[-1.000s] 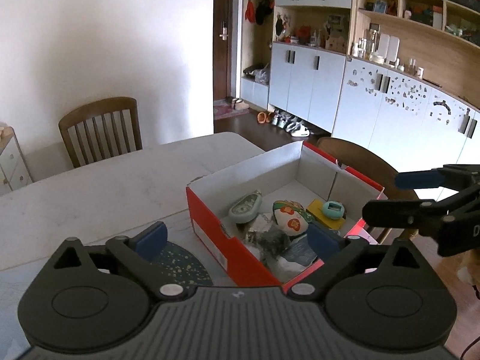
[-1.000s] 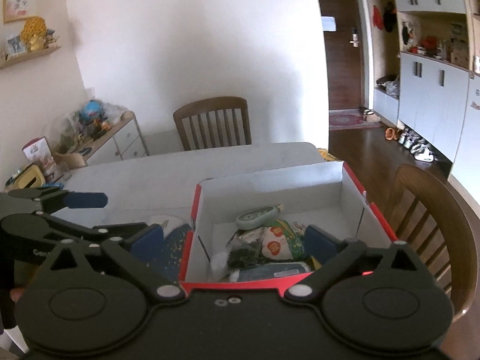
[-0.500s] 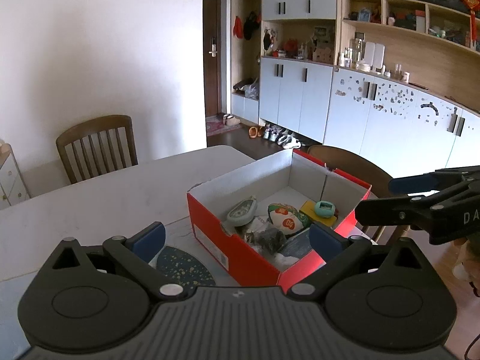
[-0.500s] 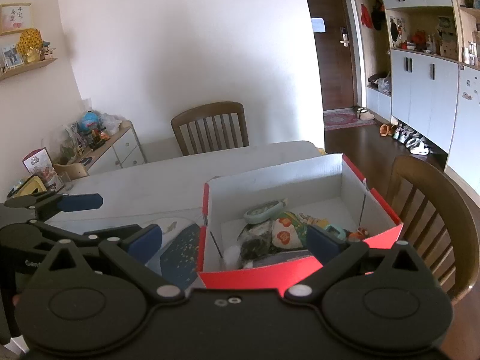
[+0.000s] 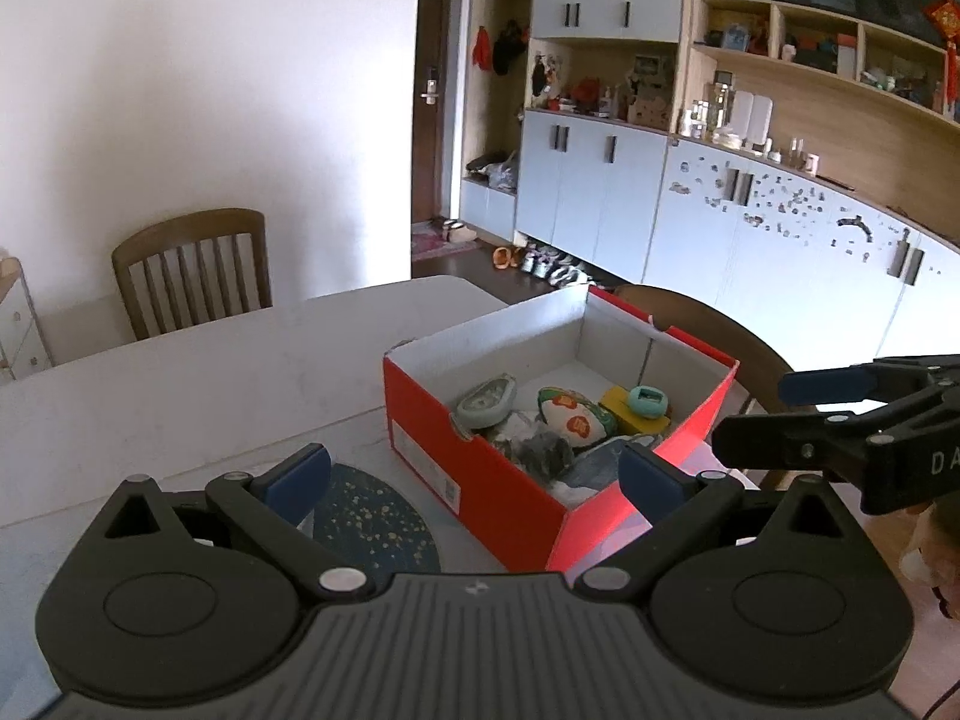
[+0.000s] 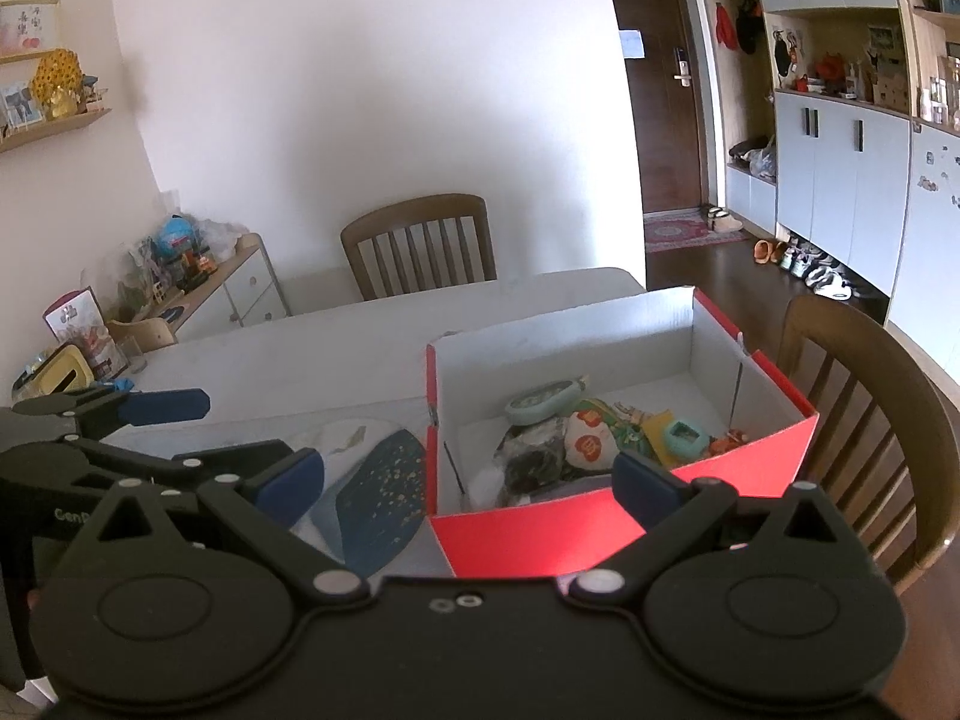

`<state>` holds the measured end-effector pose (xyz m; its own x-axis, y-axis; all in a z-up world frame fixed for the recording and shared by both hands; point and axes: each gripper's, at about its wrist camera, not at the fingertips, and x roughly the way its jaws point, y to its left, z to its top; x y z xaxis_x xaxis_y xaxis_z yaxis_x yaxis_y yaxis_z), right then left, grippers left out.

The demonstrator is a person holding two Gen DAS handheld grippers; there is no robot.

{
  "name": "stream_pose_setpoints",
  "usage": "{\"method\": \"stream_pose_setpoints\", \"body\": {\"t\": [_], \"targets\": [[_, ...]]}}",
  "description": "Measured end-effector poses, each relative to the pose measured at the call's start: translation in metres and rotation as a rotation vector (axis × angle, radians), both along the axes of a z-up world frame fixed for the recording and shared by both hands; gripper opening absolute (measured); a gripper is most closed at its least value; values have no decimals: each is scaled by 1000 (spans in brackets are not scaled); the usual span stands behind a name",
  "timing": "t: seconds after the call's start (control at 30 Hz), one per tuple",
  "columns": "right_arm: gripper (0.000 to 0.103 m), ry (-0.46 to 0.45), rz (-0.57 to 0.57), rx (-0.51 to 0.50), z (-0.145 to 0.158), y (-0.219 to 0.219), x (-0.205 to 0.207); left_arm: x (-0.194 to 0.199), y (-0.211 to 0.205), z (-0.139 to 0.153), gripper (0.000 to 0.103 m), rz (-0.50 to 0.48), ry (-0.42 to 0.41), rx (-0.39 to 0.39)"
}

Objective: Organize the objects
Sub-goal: 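Withdraw both grippers from the shoebox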

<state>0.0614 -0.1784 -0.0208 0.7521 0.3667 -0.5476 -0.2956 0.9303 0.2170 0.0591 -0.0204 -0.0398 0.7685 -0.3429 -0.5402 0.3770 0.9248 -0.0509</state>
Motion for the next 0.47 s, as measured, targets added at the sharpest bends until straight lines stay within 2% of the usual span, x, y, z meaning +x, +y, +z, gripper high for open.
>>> {"method": "stream_pose_setpoints", "body": {"t": [0.47], "targets": [[102,10,-6,-13,-1,12,-8,-4,13,-7,103,16,24,-7]]}}
